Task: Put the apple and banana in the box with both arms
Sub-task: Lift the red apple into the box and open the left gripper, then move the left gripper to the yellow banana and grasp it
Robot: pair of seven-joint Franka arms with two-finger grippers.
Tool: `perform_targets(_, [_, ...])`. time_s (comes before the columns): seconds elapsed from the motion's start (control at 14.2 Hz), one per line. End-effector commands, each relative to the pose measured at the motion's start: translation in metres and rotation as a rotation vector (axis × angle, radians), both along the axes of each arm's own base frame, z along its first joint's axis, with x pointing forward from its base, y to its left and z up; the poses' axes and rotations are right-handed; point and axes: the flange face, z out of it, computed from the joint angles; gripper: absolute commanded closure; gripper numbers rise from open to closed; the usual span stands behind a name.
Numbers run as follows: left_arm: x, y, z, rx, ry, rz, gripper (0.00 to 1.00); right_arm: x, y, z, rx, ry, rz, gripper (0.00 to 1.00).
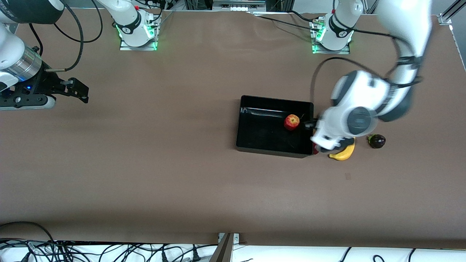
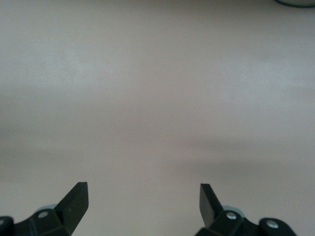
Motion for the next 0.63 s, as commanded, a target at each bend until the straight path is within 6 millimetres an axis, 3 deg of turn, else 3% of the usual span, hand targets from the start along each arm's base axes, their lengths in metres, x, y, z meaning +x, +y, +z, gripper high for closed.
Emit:
perform_targets(0.0, [0.017,0.067,-0.015,0.011,0.009,-0.179,0.0,0.005,-0.01,-0.004,0.046,0.007,-0.028,0.0])
perform_targets(0.14, [0.026,0.083,-0.034,-0.005,-0.011,-0.378,0.0,0.005,-0.01,-0.004,0.055,0.008,-0.025,0.0])
perform_targets(0.28, [0.033,0.106,-0.06,-0.06,-0.022,-0.472,0.0,0.006,-0.01,-0.003,0.054,0.003,-0.021,0.0])
perform_targets(0.49, [0.026,0.122,-0.105,-0.06,-0.076,-0.65,0.0,0.005,-0.009,-0.003,0.054,0.005,-0.018,0.0])
perform_targets(0.56, [0.018,0.118,-0.122,-0.059,-0.109,-0.676,0.0,0.005,-0.01,-0.003,0.054,0.005,-0.018,0.0])
